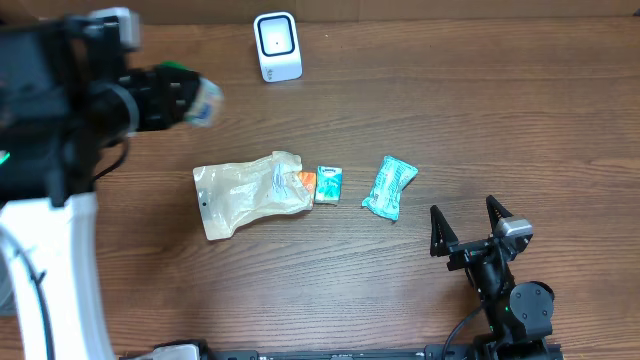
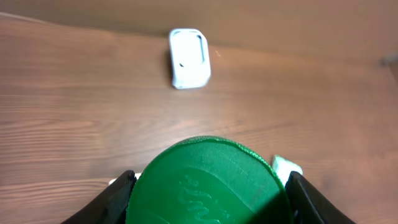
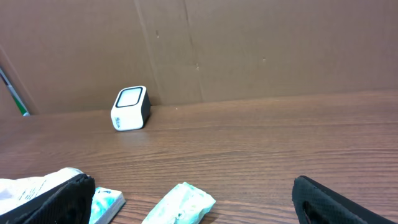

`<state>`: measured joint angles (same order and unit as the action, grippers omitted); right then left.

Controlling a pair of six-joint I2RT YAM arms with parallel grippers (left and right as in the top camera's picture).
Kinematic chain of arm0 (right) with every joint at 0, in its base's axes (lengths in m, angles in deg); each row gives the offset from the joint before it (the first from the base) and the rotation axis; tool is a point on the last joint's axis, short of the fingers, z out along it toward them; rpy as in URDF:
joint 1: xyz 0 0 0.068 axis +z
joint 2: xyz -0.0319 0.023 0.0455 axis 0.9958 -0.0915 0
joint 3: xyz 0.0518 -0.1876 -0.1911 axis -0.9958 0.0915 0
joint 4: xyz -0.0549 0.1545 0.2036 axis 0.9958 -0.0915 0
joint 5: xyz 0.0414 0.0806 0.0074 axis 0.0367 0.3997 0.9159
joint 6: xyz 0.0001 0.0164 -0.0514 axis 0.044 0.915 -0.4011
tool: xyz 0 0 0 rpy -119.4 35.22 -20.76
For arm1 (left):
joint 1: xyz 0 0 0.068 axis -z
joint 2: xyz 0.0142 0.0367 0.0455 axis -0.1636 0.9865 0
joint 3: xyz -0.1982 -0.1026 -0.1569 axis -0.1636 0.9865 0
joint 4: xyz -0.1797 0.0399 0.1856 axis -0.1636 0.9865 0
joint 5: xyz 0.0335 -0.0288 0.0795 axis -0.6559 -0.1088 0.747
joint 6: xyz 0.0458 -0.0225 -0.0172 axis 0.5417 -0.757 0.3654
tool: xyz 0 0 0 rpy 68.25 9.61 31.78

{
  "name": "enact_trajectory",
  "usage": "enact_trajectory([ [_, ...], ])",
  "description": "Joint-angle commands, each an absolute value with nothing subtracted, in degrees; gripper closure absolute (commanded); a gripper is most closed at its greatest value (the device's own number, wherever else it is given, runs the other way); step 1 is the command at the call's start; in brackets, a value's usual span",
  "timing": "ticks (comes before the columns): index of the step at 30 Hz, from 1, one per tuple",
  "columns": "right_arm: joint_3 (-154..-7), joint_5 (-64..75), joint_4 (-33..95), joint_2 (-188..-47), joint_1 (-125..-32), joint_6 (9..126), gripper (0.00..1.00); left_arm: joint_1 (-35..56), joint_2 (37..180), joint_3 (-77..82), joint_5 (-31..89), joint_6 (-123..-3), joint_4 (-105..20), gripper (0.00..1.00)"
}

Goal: Scan the item barcode
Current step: 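Lift the green-lidded jar out and set it down behind the wipes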

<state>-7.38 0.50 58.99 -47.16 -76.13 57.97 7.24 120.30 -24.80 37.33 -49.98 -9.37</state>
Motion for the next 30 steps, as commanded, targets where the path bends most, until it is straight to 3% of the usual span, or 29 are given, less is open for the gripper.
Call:
enact_trajectory([
  [1, -6.8, 0.8, 59.2, -46.6, -76.4, 58.1, 0.00, 13.1, 124.2, -25.4, 37.4, -49.0, -9.8, 0.67],
  [14, -6.8, 0.8, 59.2, -46.6, -76.4, 58.1, 0.00, 32.6, 140.1, -25.4, 45.4, -49.1, -16.8, 0.67],
  [30, -6.8, 0.8, 59.2, -46.6, -76.4, 58.1, 0.00, 43.4, 159.2, -25.4, 56.3, -53.6, -29.3, 0.67],
])
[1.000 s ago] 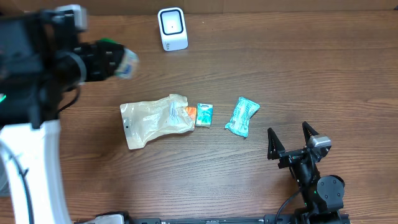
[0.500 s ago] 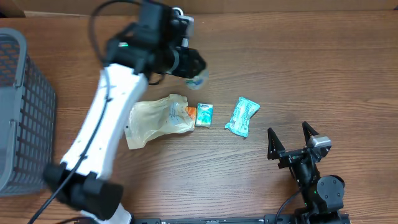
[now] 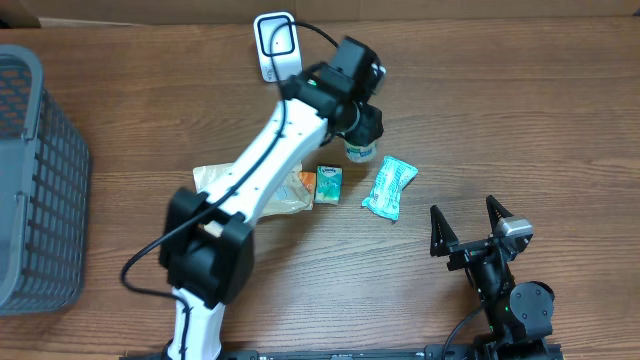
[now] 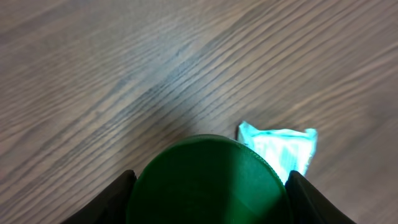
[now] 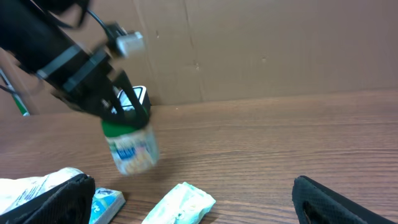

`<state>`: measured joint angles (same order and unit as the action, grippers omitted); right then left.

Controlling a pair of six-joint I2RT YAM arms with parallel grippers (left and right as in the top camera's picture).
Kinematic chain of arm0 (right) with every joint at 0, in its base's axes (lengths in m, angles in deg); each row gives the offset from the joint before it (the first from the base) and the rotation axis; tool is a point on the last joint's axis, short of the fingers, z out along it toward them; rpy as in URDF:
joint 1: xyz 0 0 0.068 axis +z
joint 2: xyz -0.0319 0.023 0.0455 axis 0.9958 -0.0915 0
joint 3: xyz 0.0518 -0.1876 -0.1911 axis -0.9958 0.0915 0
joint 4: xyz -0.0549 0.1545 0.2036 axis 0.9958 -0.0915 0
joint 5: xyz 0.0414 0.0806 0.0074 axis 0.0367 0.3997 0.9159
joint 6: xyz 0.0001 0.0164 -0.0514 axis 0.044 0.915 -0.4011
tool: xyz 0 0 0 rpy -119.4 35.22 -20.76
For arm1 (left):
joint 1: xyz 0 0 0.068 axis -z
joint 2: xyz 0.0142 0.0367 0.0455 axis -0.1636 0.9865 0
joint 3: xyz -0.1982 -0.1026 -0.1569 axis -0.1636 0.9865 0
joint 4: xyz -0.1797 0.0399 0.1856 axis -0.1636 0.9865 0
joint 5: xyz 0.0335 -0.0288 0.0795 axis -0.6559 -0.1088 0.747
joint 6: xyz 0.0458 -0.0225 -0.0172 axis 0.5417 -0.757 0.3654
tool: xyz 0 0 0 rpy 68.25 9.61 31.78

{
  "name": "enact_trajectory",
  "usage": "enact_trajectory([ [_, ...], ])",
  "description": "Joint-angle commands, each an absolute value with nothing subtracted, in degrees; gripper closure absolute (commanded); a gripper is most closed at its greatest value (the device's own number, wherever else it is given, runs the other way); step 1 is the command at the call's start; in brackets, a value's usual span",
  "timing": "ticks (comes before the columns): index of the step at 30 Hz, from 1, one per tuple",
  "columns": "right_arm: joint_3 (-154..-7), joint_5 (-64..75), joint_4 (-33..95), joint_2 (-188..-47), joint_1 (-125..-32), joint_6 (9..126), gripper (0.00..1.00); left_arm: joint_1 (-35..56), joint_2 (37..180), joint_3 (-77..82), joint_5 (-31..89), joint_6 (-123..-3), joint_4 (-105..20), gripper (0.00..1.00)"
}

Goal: Scan the item barcode
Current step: 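Lift the green-lidded jar out and set it down behind the wipes, then open the left gripper and retract the left arm to the side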

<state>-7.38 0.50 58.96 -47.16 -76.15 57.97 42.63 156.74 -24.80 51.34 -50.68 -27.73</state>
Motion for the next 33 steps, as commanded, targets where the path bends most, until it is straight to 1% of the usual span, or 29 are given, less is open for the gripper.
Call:
enact_trajectory([
  [1, -6.8, 0.8, 59.2, -46.6, -76.4, 58.1, 0.00, 43.4, 160.0, -25.4, 56.3, -54.1, -29.8, 0.67],
  [5, -6.8, 0.8, 59.2, -46.6, -76.4, 58.1, 0.00, 43.6, 162.6, -25.4, 56.0, -56.7, -31.5, 0.67],
  [12, -6.8, 0.8, 59.2, -46.6, -76.4, 58.1, 0.00, 43.8, 163.6, -25.4, 55.6, -57.5, -30.7, 0.66],
  [14, -6.8, 0.8, 59.2, -46.6, -76.4, 58.1, 0.00, 43.9, 163.6, -25.4, 55.6, -57.5, -30.7, 0.61],
  [17, -6.8, 0.8, 59.2, -46.6, -76.4, 58.1, 0.00, 44.1, 163.6, -25.4, 55.1, -57.5, -30.7, 0.43],
  [18, -6.8, 0.8, 59.2, -46.6, -76.4, 58.1, 0.00, 44.2, 163.6, -25.4, 54.6, -57.4, -30.7, 0.38],
  [19, -6.8, 0.8, 59.2, -46.6, -76.4, 58.1, 0.00, 44.2, 163.6, -25.4, 54.1, -57.4, -30.7, 0.36],
  [23, -6.8, 0.8, 59.2, -46.6, -76.4, 58.1, 0.00, 43.7, 162.9, -25.9, 54.0, -57.5, -30.7, 0.29],
  [25, -6.8, 0.8, 59.2, -46.6, -76.4, 58.1, 0.00, 42.6, 161.8, -27.4, 53.3, -57.5, -29.3, 0.28],
  [29, -6.8, 0.8, 59.2, -46.6, -76.4, 58.1, 0.00, 40.8, 158.1, -33.1, 52.2, -57.3, -24.3, 0.27],
  [32, -6.8, 0.8, 59.2, -46.6, -76.4, 58.1, 0.00, 39.7, 154.4, -38.6, 52.2, -55.2, -19.0, 0.23],
  [33, -6.8, 0.8, 59.2, -46.6, -76.4, 58.1, 0.00, 39.3, 153.1, -40.1, 52.2, -54.5, -17.3, 0.20],
])
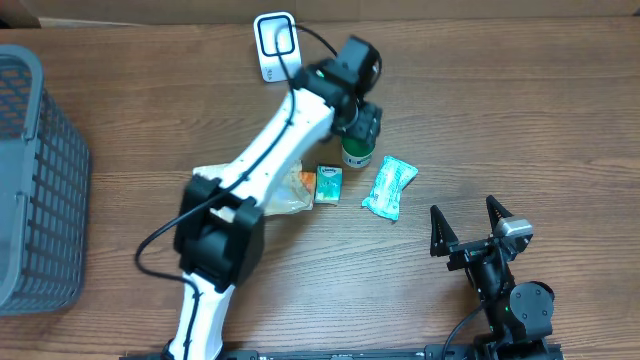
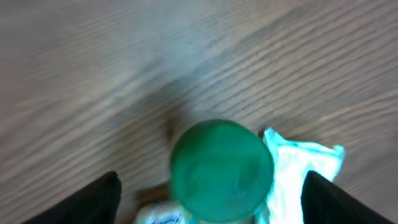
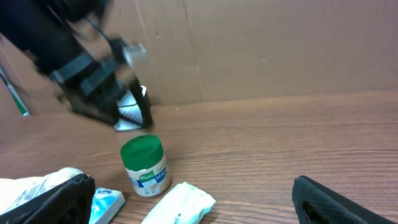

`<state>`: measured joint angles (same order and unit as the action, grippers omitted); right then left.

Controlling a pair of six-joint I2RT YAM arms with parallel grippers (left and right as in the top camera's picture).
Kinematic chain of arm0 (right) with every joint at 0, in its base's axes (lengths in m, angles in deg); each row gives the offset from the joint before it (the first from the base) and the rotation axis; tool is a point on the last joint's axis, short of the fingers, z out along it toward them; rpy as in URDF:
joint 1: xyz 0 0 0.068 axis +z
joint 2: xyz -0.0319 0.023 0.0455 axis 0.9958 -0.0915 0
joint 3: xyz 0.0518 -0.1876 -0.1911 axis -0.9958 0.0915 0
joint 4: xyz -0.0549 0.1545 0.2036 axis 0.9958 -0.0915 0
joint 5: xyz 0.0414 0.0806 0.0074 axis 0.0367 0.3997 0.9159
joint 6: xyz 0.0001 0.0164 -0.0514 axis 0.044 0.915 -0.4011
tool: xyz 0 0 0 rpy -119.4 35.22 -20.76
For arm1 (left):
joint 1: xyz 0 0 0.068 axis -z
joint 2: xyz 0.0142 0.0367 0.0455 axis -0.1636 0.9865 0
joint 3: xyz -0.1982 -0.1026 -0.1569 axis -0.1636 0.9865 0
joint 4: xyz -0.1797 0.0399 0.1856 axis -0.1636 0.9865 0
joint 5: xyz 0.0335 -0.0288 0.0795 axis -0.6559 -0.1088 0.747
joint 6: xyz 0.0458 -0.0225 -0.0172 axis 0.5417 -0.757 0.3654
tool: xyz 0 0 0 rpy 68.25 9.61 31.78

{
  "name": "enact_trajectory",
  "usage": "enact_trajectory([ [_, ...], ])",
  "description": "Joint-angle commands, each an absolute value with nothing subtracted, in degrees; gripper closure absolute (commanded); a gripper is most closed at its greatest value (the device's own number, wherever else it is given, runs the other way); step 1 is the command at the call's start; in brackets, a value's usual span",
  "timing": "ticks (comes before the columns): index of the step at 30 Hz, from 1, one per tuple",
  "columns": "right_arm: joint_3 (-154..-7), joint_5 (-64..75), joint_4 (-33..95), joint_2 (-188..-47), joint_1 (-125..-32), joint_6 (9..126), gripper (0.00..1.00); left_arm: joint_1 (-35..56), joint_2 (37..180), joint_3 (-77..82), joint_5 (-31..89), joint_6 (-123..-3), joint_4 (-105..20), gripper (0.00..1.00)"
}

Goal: Scan the item barcode
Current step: 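Open the left gripper and retract the left arm to the side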

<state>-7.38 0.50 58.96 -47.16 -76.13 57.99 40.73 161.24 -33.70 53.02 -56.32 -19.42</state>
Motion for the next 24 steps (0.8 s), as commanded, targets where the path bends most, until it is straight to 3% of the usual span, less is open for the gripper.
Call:
enact_trajectory([
  [1, -6.8, 0.8, 59.2, -46.6, -76.4, 58.1, 0.00, 38.9, 151.4, -41.8, 52.2, -53.8, -15.3, 0.16],
  [4, -6.8, 0.8, 59.2, -46.6, -76.4, 58.1, 0.00, 37.0, 146.7, -45.3, 52.2, -51.2, -9.6, 0.04],
  [7, -6.8, 0.8, 59.2, -46.6, -76.4, 58.1, 0.00, 33.2, 141.5, -46.4, 52.3, -47.9, -4.6, 0.00],
  [15, -6.8, 0.8, 59.2, -46.6, -76.4, 58.1, 0.00, 15.8, 132.8, -46.4, 51.1, -45.6, 3.9, 0.00],
  [24, -6.8, 0.8, 59.2, -46.6, -76.4, 58.1, 0.00, 2.0, 132.4, -46.3, 46.7, -30.7, 4.2, 0.00],
])
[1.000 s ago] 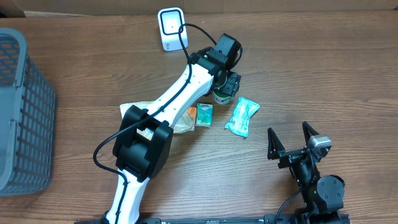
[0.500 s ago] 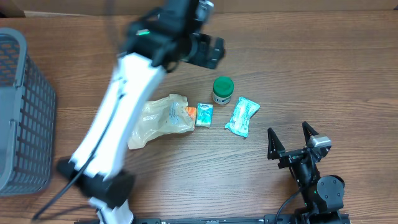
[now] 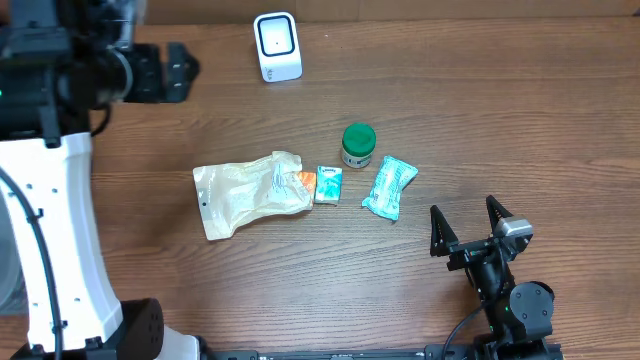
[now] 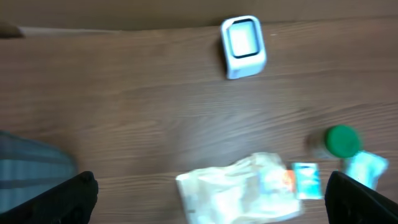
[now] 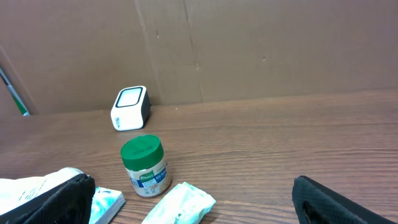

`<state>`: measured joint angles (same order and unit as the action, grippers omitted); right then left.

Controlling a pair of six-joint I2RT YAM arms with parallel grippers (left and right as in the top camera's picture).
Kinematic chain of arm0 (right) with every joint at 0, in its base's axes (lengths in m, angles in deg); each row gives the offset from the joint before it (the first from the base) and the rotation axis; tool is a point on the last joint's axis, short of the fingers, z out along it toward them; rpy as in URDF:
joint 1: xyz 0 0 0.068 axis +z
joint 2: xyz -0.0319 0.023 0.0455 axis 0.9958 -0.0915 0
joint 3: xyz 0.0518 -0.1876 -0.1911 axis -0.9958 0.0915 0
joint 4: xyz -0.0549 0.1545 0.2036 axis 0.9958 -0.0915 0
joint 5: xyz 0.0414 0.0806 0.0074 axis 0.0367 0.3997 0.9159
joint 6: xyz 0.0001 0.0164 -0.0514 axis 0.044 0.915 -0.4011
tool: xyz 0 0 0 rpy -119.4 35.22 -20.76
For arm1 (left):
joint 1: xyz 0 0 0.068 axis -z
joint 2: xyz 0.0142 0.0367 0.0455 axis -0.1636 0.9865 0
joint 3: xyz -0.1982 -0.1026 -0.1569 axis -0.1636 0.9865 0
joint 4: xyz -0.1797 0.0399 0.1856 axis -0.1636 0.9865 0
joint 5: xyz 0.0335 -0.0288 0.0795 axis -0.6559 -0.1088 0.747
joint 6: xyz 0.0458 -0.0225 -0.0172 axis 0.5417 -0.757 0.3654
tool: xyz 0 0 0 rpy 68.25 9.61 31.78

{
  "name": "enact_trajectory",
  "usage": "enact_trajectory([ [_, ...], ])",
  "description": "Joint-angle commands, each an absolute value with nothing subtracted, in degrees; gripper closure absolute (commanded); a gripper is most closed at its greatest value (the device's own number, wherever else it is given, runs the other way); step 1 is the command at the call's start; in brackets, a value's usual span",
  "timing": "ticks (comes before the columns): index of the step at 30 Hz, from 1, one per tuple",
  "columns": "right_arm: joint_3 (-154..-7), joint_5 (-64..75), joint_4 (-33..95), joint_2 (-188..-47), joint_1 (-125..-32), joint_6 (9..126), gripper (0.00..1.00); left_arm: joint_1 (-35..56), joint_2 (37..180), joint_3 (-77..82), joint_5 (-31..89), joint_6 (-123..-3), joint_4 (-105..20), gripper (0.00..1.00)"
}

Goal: Scan the item barcode
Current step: 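Open the left gripper and retract the left arm to the side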

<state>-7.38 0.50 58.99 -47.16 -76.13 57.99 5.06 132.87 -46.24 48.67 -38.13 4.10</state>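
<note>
The green-lidded jar (image 3: 358, 145) stands upright on the table, free of both grippers; it also shows as jar (image 4: 342, 141) and jar (image 5: 145, 167). The white scanner (image 3: 277, 45) sits at the table's back edge, also seen as scanner (image 4: 244, 46) and scanner (image 5: 130, 107). My left gripper (image 3: 182, 70) is high at the far left, open and empty (image 4: 211, 205). My right gripper (image 3: 468, 225) rests open near the front right, nothing between its fingers (image 5: 199, 199).
A crumpled clear plastic bag (image 3: 250, 192), a small teal box (image 3: 328, 184) and a teal packet (image 3: 390, 186) lie in a row in front of the jar. A grey basket (image 4: 31, 168) shows blurred at the left in the left wrist view.
My left gripper was open just above the jar beside the teal packet; now it is raised and far off to the left. The jar stays standing. The right arm is unmoved.
My left gripper held the jar high at the left, facing the scanner. Then it held the jar low near the teal packet. Then it was open over the jar standing on the table. Now it is away at the left, empty.
</note>
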Motion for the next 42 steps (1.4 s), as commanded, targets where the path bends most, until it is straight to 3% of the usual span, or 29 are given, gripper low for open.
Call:
enact_trajectory([
  [1, -6.8, 0.8, 59.2, -46.6, -76.4, 58.1, 0.00, 0.9, 132.5, -46.3, 46.7, -30.8, 4.3, 0.01],
  [8, -6.8, 0.8, 59.2, -46.6, -76.4, 58.1, 0.00, -3.2, 132.5, -46.3, 46.5, -31.7, 5.1, 0.01],
  [42, -6.8, 0.8, 59.2, -46.6, -76.4, 58.1, 0.00, -3.3, 132.5, -46.3, 46.6, -31.7, 5.7, 0.00],
])
